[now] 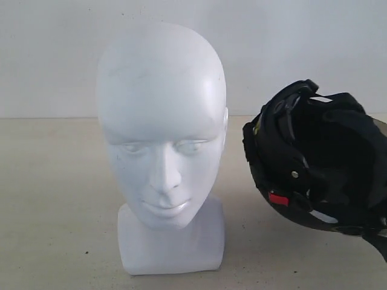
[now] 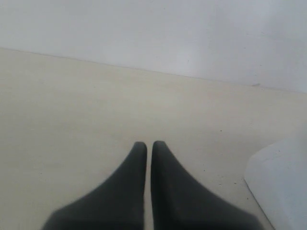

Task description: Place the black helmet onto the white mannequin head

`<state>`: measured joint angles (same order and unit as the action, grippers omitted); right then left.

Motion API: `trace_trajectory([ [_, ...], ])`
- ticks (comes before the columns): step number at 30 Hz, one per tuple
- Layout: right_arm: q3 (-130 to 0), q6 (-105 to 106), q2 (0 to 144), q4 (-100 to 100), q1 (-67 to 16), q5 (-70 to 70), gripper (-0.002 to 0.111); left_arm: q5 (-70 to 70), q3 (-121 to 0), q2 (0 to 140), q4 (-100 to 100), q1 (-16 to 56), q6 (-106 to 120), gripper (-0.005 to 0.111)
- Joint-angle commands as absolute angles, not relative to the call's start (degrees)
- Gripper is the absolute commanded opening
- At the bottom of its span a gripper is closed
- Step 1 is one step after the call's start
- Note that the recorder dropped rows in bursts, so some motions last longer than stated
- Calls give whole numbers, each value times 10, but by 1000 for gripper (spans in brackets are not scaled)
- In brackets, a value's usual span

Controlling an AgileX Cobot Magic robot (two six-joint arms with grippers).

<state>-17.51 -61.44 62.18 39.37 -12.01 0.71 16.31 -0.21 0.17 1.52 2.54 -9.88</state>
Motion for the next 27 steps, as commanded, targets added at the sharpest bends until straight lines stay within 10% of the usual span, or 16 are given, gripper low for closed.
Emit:
trace_trajectory([
  [1, -158, -647, 570, 397, -120, -45, 0, 164, 0, 0, 11, 26, -97, 4],
  [27, -134, -721, 607, 304, -120, -83, 0, 164, 0, 0, 11, 26, -97, 4],
])
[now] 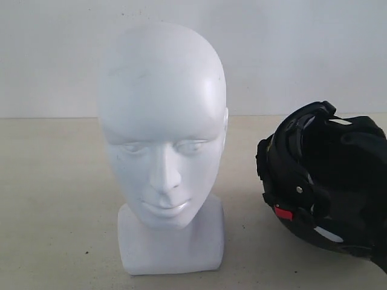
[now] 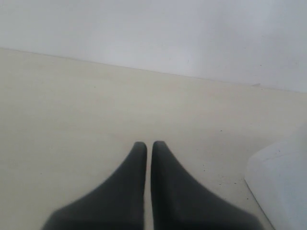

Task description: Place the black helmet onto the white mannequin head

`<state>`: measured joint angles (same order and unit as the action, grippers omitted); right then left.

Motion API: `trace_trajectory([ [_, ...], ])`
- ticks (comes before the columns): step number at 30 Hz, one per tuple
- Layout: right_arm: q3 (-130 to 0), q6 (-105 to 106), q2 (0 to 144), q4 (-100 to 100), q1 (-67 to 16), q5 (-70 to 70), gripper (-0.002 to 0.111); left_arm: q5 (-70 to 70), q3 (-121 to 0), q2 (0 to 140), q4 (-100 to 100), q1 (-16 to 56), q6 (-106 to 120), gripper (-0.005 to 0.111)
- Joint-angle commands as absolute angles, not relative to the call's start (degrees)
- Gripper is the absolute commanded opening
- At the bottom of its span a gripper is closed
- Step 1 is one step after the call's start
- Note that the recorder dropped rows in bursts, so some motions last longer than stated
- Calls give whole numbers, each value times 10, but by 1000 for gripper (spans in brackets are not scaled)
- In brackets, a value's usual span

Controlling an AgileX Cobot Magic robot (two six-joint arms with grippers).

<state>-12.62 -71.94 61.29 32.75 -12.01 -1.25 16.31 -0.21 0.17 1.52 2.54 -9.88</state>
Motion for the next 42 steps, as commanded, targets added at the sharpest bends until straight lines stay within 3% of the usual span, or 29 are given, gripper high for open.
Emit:
trace_trajectory([
  [1, -134, -722, 607, 302, -120, -83, 0, 164, 0, 0, 11, 26, -97, 4],
  [18, -161, -746, 636, 228, -151, -58, 0, 164, 0, 0, 11, 26, -97, 4],
  [21, -161, -746, 636, 228, -151, -64, 11, 164, 0, 0, 11, 26, -97, 4],
  [26, -161, -746, 634, 226, -151, -79, 53, 164, 0, 0, 11, 26, -97, 4],
  [28, -161, -746, 634, 226, -151, -79, 63, 164, 0, 0, 11, 26, -97, 4],
  [42, -161, -744, 570, 219, -167, -35, 65, 164, 0, 0, 11, 26, -97, 4],
])
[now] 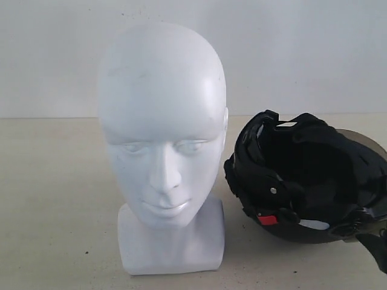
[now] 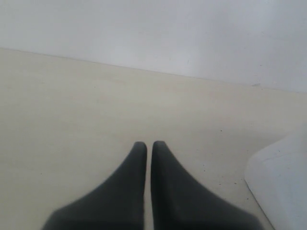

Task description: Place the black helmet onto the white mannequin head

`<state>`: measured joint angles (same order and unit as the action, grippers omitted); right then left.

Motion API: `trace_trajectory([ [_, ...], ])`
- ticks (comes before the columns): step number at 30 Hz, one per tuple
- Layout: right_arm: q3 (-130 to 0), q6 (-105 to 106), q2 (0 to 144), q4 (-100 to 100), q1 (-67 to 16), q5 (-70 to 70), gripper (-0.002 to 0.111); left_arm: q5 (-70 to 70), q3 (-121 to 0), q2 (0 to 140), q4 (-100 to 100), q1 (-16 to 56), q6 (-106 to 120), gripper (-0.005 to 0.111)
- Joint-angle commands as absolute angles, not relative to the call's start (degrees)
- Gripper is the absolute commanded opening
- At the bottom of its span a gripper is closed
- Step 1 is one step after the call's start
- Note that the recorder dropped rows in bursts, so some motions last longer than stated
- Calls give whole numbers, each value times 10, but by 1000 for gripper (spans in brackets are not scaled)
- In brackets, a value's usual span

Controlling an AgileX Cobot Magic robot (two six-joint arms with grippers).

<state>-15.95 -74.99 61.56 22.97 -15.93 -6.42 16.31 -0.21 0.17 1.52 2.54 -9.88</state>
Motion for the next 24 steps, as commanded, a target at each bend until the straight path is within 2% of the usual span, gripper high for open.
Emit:
trace_trajectory([
  [1, -161, -736, 549, 217, -167, -21, 65, 164, 0, 0, 11, 26, -97, 4],
  [8, -161, -661, 395, 217, -166, 58, 65, 164, 0, 0, 11, 26, -97, 4],
  [11, -164, -530, 327, 214, -166, 61, 65, 164, 0, 0, 11, 26, -97, 4],
  [13, -180, -366, 289, 198, -166, 91, 65, 164, 0, 0, 11, 26, -97, 4],
  [16, -244, -125, 258, 167, -166, 238, 65, 164, 0, 0, 11, 26, -97, 4],
  [24, -432, 132, 339, -67, -166, 602, 65, 164, 0, 0, 11, 26, -97, 4],
])
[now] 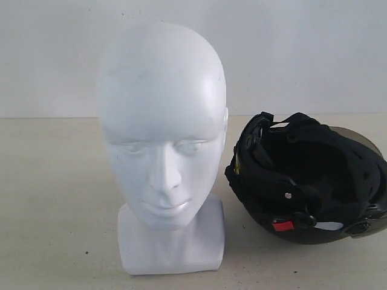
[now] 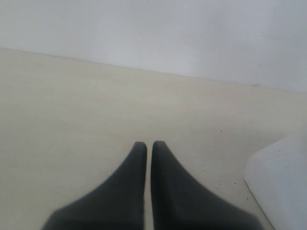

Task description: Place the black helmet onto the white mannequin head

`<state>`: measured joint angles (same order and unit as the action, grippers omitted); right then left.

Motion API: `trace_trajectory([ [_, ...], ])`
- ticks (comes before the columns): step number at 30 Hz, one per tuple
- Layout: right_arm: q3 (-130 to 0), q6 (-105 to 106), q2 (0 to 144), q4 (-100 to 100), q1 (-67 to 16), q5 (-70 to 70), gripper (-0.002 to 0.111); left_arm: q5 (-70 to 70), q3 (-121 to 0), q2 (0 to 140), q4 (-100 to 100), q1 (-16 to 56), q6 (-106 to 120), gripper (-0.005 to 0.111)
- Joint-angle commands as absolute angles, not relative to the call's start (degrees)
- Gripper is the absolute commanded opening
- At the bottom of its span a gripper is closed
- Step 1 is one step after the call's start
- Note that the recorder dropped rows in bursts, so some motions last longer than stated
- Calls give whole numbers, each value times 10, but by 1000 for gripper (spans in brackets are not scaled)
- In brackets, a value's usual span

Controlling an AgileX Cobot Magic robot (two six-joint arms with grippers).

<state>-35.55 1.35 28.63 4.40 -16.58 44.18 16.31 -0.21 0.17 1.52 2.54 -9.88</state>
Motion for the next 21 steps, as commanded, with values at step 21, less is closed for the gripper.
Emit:
trace_trajectory([
  [21, -463, 562, 595, 19, -195, 536, 65, 164, 0, 0, 11, 26, -97, 4],
])
